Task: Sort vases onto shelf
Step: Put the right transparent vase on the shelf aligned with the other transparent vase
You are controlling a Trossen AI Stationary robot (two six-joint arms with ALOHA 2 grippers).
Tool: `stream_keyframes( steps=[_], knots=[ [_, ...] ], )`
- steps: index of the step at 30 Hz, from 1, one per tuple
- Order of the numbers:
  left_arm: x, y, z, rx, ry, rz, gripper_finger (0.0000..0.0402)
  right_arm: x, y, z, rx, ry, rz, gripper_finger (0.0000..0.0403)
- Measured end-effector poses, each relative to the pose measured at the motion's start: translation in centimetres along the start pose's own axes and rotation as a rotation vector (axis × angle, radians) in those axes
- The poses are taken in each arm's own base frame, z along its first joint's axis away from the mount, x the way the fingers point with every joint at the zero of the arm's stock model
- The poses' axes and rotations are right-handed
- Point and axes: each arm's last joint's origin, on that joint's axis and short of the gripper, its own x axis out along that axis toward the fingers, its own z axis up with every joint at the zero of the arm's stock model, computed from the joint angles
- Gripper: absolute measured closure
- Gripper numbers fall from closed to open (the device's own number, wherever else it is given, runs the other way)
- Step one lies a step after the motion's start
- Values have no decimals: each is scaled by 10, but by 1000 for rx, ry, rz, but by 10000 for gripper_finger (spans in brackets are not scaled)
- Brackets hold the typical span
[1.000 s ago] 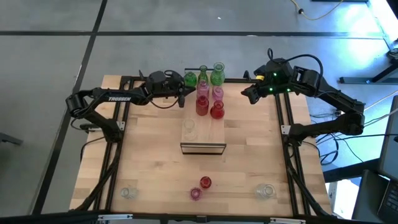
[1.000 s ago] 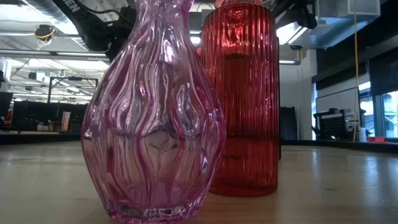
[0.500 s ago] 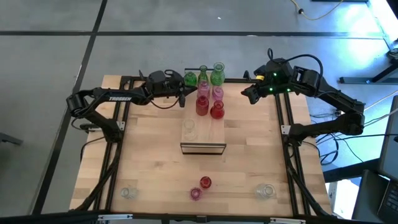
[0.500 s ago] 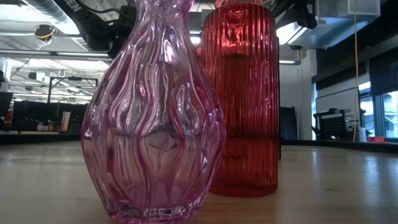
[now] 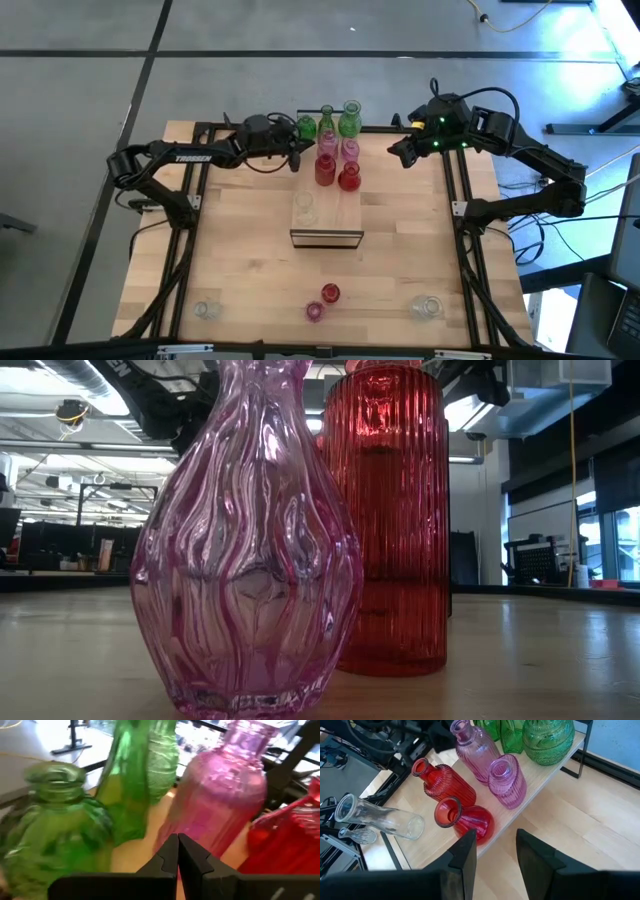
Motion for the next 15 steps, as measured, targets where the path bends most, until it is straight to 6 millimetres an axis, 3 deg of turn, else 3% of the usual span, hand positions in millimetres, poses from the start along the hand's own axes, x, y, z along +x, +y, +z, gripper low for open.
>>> stream_keyframes(
  steps=[8, 15],
  knots=[
    [-29, -5, 22, 24, -66, 243, 401, 0, 0, 0, -1, 2, 3, 281],
    [-89, -38, 29, 44, 82, 186, 401, 0, 3, -2, -78, 9, 14, 281]
  ],
)
